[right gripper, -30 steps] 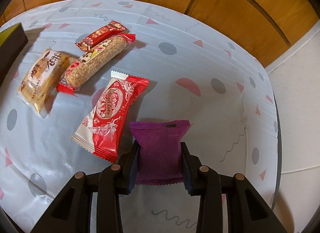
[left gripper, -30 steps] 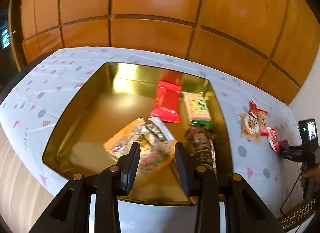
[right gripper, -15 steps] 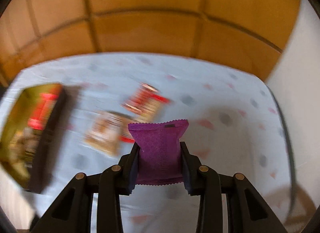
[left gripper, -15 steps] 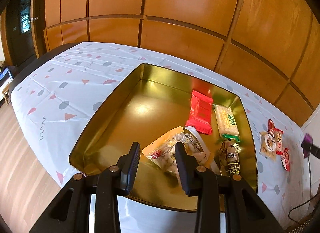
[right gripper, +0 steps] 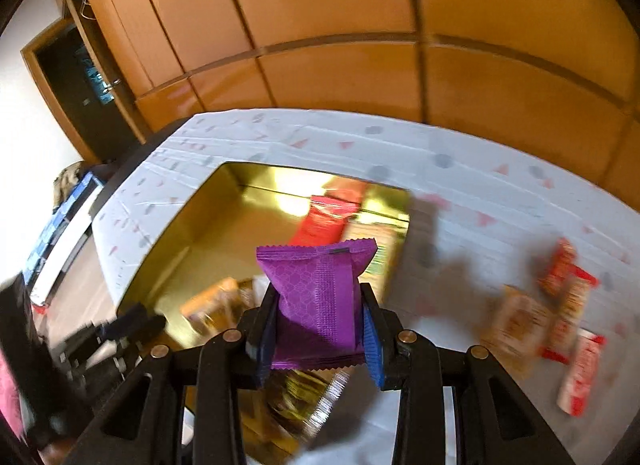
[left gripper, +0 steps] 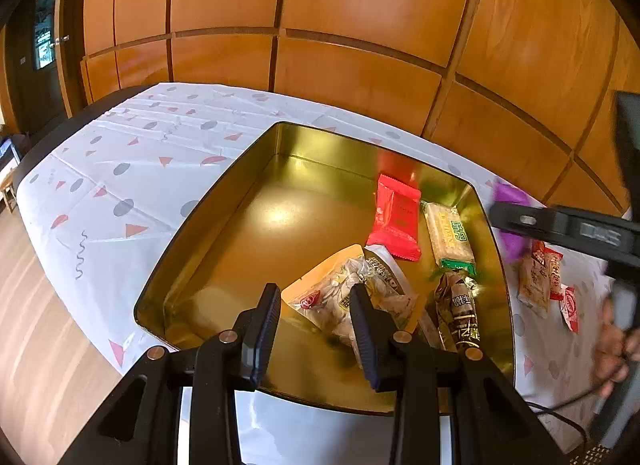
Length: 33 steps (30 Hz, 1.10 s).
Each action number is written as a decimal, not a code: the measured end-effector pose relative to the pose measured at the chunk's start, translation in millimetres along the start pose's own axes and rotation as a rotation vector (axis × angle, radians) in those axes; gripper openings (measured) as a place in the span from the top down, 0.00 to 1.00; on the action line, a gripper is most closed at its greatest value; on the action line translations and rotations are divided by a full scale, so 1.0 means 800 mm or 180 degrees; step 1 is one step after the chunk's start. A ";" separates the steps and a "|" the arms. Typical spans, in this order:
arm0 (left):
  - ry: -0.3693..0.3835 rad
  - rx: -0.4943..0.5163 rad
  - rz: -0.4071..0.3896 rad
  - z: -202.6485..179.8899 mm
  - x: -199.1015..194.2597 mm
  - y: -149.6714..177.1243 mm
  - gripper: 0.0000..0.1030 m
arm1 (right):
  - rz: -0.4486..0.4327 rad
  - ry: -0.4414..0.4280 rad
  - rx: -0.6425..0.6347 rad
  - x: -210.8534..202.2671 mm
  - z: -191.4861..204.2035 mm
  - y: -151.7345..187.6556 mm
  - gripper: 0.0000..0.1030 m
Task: Organize snacks
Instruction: 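Carry the purple pack to the tin and release it with the right gripper, then move both grippers away from the tin back toward the snack pile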
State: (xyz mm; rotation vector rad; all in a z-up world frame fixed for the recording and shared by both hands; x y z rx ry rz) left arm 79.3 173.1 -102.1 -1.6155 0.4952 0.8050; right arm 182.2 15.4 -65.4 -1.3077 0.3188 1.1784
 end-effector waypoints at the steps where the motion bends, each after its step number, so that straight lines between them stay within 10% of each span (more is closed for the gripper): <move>1: 0.0000 0.0002 0.0009 0.001 0.001 0.001 0.65 | 0.0022 -0.0032 0.0016 0.012 0.005 -0.003 0.63; 12: 0.0007 0.0044 0.0057 -0.003 0.006 0.009 0.65 | 0.0366 0.0147 0.0019 0.082 0.000 0.034 0.49; 33: 0.0020 0.0376 -0.0080 -0.037 -0.015 0.004 0.65 | -0.0343 0.0434 -0.0172 -0.049 -0.039 0.035 0.36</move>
Point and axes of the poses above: each gripper's, at about its wrist camera, not at the fingertips, and x roughly the way its jaws point, z to its left, y to its underside, the point moved 9 cm from there along x, roughly the way its jaws point, and after that the axes turned 7 degrees about x, right-handed, at the moved point
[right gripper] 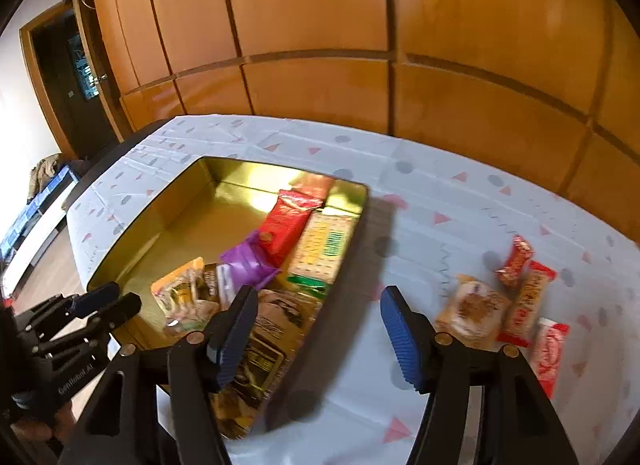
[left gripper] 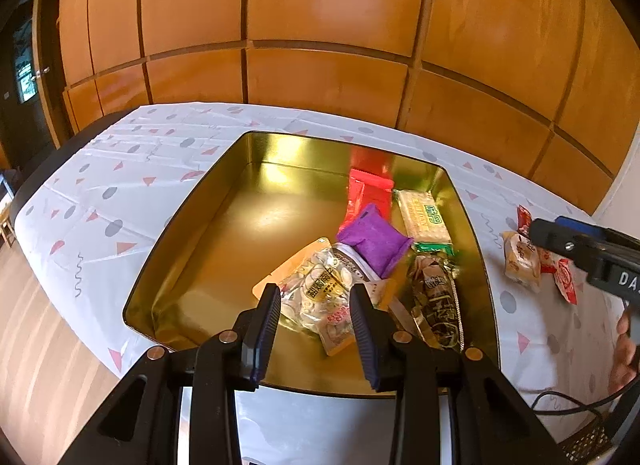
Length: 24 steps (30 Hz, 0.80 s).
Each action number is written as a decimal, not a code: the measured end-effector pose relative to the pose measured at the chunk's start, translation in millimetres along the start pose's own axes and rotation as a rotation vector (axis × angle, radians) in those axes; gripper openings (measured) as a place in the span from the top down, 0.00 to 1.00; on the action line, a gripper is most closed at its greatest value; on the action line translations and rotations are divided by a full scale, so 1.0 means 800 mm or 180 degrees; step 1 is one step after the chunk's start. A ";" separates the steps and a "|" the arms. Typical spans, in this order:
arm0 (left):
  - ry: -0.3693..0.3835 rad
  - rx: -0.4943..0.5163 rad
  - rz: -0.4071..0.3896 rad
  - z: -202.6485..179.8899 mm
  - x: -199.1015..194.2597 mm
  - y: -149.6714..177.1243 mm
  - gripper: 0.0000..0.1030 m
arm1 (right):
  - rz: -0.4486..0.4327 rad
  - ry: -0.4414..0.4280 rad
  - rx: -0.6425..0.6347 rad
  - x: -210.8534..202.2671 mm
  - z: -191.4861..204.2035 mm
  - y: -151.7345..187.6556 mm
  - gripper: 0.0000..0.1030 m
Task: Organize snacks
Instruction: 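Move both grippers away from the tin back toward the snack pile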
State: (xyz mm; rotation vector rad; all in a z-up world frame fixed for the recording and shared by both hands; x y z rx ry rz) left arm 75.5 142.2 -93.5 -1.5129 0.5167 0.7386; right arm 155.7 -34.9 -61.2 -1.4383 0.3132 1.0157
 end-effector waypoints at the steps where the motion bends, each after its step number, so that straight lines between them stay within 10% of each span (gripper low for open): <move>1: -0.0006 0.0017 -0.0008 -0.001 -0.001 0.000 0.65 | -0.0018 0.0017 0.0008 -0.004 -0.006 0.000 0.36; 24: -0.0015 0.0305 -0.0038 -0.041 -0.009 -0.010 0.65 | -0.0503 0.1256 0.0280 -0.094 -0.263 -0.032 0.27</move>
Point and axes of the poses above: each gripper's, at about its wrist camera, not at the fingertips, and x roughly the way its jaws point, z to its left, y to its underside, the point moved 9 cm from there along x, roughly the way its jaws point, and after that the axes turned 7 degrees about x, right-handed, at the moved point
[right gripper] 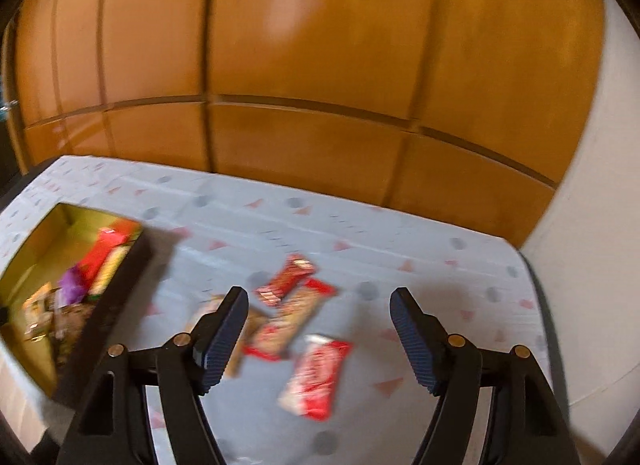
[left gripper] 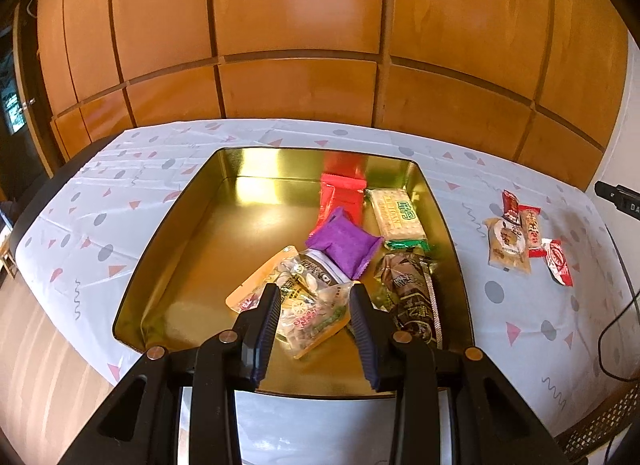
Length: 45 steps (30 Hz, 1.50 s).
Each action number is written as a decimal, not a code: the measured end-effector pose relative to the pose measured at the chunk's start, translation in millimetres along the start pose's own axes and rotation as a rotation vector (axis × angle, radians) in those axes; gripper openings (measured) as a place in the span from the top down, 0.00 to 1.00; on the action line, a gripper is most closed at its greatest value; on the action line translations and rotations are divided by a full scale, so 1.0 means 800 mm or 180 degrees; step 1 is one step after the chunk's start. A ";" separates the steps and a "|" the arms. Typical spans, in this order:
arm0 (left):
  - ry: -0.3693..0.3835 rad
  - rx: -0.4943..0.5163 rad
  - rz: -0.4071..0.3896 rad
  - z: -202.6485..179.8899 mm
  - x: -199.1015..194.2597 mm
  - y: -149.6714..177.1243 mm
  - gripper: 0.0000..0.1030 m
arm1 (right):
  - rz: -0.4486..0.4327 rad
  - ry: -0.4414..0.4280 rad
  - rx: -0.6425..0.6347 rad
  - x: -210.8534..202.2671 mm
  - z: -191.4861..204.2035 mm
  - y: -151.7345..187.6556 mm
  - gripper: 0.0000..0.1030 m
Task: Organize snacks
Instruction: 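Move both grippers away from the tin back toward the snack pile, then grasp the round beige pastry pack with the left gripper and lift it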
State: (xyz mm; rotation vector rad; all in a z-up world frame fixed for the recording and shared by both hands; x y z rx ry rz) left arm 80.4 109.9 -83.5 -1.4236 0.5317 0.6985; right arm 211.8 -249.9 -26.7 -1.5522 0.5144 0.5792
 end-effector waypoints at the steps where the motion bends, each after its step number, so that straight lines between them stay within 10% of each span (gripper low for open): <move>1: 0.0000 0.0016 0.0001 -0.002 0.000 -0.001 0.65 | -0.0011 0.0054 0.0026 0.005 -0.013 0.000 0.26; 17: 0.0100 0.0488 -0.0065 -0.077 -0.003 -0.036 0.65 | 0.0518 0.0320 0.1463 0.076 -0.181 0.048 0.23; 39: 0.0826 0.0909 0.0346 -0.220 0.037 -0.042 0.65 | 0.0718 0.0537 0.0843 0.086 -0.150 0.062 0.21; 45: 0.0952 0.0884 0.0645 -0.253 0.078 -0.043 0.50 | 0.0732 0.0492 0.0906 0.087 -0.150 0.061 0.20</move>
Point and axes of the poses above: each gripper's, at about its wrist camera, not at the fingertips, and x roughly the way its jaws point, z to its left, y to its underside, the point moved 9 cm from there along x, roughly the way its jaws point, and after that the axes turned 7 degrees about x, right-handed, at the moved point
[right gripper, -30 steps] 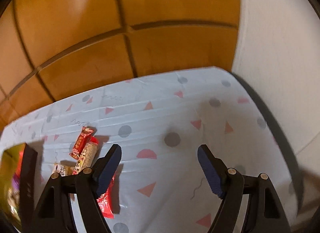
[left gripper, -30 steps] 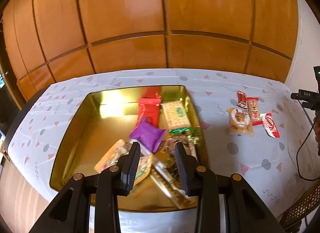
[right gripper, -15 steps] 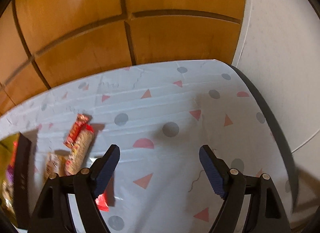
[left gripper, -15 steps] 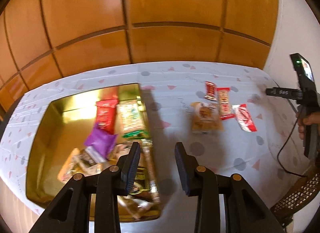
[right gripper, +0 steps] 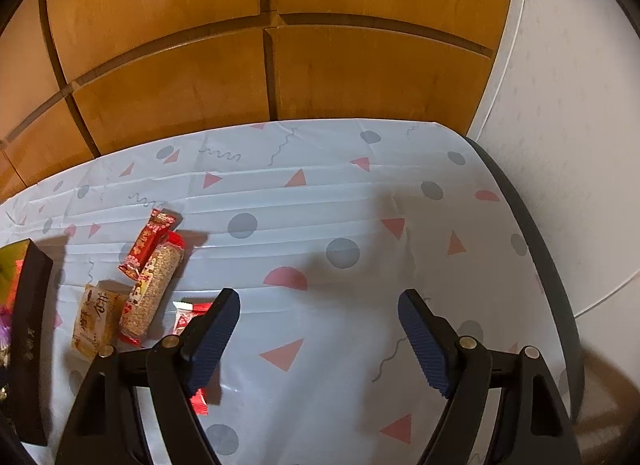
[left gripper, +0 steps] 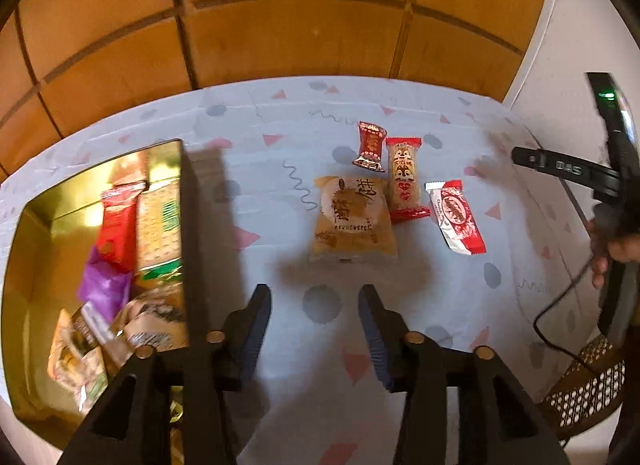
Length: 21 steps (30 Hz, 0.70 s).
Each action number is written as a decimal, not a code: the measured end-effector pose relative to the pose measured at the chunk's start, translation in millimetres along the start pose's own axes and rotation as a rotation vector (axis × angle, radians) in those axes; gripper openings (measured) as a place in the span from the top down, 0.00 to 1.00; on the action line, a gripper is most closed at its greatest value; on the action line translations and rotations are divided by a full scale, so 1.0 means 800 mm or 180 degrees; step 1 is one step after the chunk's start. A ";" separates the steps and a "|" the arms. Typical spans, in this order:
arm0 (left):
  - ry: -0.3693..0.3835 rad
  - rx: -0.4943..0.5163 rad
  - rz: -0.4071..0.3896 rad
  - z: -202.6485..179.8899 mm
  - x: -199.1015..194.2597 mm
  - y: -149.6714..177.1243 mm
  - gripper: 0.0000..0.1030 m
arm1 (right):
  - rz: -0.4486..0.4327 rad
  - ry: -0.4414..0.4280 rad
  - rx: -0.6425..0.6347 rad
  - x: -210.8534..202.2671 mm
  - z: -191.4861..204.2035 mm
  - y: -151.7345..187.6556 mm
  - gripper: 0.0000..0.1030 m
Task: Organize snacks
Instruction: 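Grasp the round beige pastry pack with the left gripper and lift it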
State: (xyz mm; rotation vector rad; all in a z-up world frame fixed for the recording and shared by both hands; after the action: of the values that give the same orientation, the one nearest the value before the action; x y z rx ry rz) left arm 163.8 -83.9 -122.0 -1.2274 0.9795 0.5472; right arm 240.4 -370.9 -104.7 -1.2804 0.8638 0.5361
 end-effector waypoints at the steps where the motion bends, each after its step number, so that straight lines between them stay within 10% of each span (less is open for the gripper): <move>1: 0.0013 0.0046 0.0021 -0.004 0.009 -0.004 0.44 | -0.0005 -0.0014 0.0003 -0.001 0.001 -0.001 0.20; 21: 0.0036 0.0055 0.0311 -0.024 0.148 -0.085 0.29 | 0.0007 -0.0267 0.0098 -0.004 0.014 -0.006 0.17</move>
State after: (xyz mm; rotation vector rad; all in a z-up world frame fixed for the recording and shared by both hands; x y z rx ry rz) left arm 271.8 -139.3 -187.5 -1.1727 1.0559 0.6077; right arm 244.6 -360.6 -98.7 -1.2207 0.8009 0.5723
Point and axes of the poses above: each gripper's, at about its wrist camera, not at the fingertips, and x roughly the way its jaws point, z to its left, y to its underside, the point moved 9 cm from there along x, roughly the way its jaws point, and after that the axes turned 7 degrees about x, right-handed, at the moved point
